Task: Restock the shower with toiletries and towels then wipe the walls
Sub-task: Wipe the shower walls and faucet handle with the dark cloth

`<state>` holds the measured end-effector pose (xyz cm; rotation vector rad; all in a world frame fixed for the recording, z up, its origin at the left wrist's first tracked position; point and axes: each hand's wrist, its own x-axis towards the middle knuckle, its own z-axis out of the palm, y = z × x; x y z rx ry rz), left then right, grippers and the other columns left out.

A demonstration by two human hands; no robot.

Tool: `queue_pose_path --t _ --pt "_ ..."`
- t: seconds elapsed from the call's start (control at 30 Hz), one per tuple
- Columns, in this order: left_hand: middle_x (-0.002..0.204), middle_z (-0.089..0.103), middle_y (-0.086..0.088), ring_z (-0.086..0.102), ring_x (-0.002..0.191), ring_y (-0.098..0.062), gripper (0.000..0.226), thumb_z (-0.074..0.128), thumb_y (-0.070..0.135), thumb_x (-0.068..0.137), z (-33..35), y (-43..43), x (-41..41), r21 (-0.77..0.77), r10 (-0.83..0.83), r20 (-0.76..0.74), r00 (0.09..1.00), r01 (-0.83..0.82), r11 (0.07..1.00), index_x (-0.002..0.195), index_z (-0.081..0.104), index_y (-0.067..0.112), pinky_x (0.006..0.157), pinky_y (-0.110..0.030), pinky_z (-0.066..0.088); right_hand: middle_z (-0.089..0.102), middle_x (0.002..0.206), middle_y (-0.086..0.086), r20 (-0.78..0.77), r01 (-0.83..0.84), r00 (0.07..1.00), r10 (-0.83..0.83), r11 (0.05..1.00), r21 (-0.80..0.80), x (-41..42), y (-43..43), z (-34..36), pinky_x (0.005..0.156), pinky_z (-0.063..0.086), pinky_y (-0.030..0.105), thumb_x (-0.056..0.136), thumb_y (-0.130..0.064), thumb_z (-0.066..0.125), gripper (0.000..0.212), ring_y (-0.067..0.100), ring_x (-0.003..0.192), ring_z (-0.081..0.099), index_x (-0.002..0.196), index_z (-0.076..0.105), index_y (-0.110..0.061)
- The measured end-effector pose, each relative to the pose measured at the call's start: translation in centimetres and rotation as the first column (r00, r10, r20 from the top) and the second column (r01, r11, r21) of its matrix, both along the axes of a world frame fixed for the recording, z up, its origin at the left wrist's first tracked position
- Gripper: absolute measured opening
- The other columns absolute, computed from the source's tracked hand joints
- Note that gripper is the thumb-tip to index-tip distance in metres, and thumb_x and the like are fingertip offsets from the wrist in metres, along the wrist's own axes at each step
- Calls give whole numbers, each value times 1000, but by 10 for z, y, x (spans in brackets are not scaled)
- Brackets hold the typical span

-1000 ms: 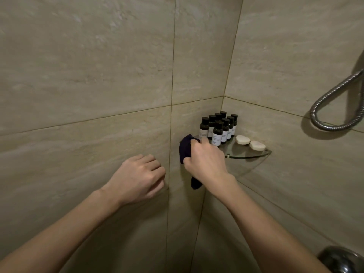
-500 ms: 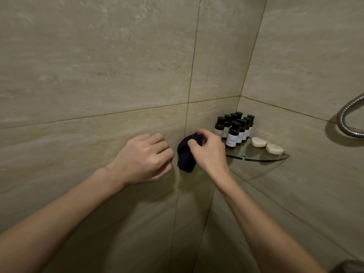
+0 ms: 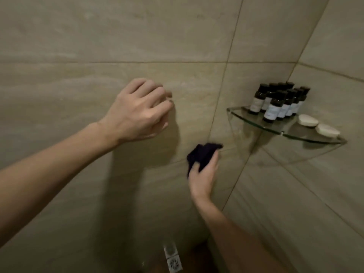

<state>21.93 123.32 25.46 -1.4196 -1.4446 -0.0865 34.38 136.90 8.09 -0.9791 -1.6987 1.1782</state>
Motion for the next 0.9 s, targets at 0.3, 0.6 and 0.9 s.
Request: queue_pose_path --t 0.3,0.6,0.9 --pt "161 33 -17 32 149 -34 59 47 21 95 -65 -67 -10 -131 350 -44 936 -353 926 152 41 6 120 -52 30 46 132 19 -86 68 996 -26 843 534 -35 -20 19 89 45 29 93 -7 55 73 25 107 51 158 21 -7" --pt "166 16 -16 16 154 -34 70 41 26 98 -122 -100 -10 -250 497 -47 867 -492 834 159 17 2 125 -53 15 51 105 10 698 -820 560 446 420 389 3 -47 -171 69 58 40 74 15 67 77 27 95 54 143 51 -16" --pt "163 28 -14 26 151 -30 66 50 30 100 -124 -101 -29 -174 400 -62 914 -405 898 157 29 3 125 -47 15 55 125 -5 -138 -80 986 90 994 74 -6 -20 -71 98 46 15 91 1 57 46 -5 112 53 132 53 -18"
